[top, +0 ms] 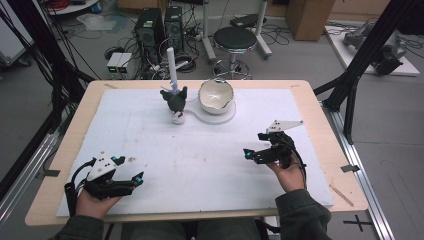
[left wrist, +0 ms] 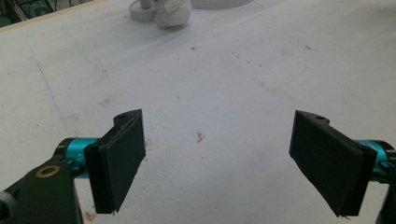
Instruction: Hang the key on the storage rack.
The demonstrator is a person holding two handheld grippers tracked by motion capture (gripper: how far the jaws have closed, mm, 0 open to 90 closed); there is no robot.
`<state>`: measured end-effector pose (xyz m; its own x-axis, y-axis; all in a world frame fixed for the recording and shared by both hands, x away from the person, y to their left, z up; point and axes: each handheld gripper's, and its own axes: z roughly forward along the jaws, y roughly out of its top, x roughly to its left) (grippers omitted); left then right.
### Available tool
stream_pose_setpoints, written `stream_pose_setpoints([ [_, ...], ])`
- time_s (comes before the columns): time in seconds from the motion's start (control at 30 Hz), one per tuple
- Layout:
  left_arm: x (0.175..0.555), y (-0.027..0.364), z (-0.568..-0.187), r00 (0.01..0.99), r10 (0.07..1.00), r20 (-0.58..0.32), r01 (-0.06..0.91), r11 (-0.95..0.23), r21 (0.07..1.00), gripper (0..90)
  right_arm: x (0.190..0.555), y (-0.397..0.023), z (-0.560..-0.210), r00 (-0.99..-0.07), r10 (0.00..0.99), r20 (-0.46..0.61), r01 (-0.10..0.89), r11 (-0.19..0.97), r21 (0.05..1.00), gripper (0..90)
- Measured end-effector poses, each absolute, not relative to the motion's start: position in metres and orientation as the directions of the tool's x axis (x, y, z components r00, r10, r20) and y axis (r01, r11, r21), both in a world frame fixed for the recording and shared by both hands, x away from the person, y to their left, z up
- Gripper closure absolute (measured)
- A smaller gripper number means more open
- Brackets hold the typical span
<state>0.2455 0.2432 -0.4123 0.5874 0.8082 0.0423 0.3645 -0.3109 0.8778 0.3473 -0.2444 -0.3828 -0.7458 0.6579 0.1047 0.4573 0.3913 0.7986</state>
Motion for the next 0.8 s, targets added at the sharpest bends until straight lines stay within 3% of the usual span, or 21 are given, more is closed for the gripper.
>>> stream_pose_setpoints([
  [0.8, 0.245, 0.243, -0.412, 0.592, 0.805, 0.041, 0.363, -0.312, 0.878, 18.7, 0.335, -0.255, -0.393, -0.737, 0.667, 0.113, 0.46, 0.372, 0.806, 12.2],
])
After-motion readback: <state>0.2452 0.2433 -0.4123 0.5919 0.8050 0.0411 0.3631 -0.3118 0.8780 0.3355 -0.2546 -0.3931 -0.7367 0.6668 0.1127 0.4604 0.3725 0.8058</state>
